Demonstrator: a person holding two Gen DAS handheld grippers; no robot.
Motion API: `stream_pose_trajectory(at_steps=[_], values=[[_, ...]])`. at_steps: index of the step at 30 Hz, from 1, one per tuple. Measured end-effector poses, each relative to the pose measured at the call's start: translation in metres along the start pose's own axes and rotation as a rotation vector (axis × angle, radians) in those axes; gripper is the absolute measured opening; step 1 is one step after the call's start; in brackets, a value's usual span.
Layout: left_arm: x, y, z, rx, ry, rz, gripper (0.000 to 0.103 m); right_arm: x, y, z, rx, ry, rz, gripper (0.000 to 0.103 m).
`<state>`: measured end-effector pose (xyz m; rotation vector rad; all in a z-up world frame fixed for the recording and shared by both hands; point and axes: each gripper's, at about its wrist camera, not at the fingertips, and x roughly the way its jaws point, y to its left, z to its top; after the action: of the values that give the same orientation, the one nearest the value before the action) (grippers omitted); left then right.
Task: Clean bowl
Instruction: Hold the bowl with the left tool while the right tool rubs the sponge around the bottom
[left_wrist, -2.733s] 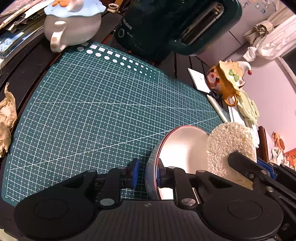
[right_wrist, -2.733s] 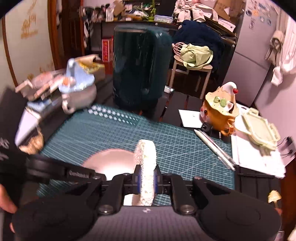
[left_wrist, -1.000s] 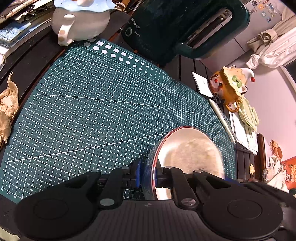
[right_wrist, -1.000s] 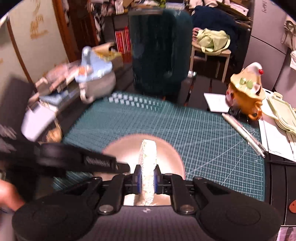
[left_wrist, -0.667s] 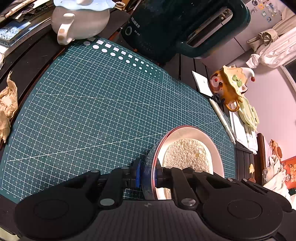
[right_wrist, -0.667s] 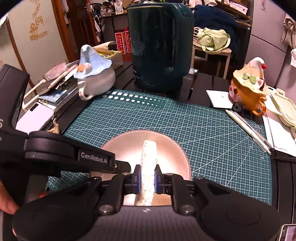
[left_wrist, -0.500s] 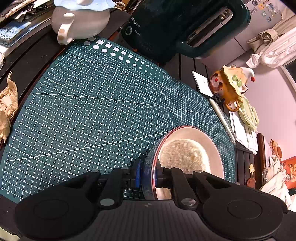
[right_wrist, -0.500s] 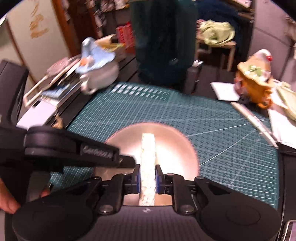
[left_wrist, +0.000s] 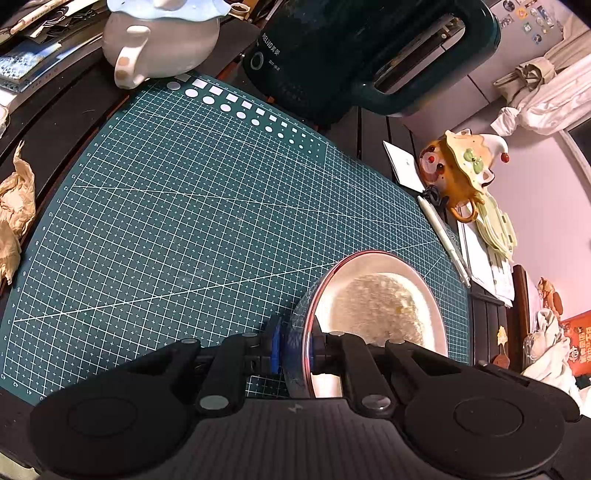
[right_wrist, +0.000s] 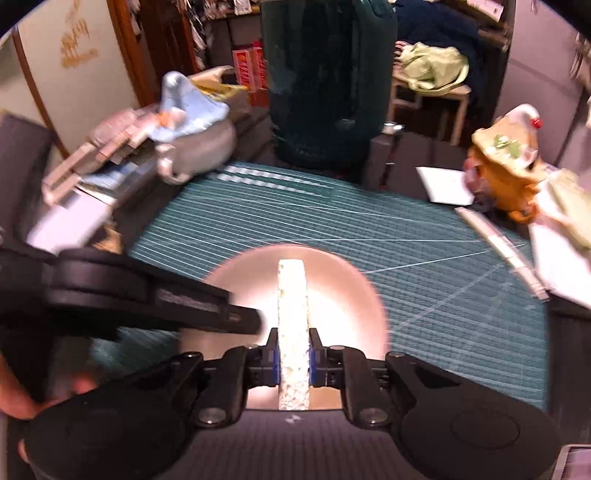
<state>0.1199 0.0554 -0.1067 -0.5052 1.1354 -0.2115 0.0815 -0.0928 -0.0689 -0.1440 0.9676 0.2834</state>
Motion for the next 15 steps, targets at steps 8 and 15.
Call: stream_pose_trajectory(at_steps=[8, 15], values=[[0.0, -0.001, 0.0, -0.006, 0.001, 0.002, 0.012, -0.041, -0.006, 0.008, -0.004, -0.123, -0.056, 0.012], [0.0, 0.0, 0.0, -0.006, 0.001, 0.004, 0.012, -0.012, -0.008, 0.005, 0.066, -0.024, 0.109, 0.012]])
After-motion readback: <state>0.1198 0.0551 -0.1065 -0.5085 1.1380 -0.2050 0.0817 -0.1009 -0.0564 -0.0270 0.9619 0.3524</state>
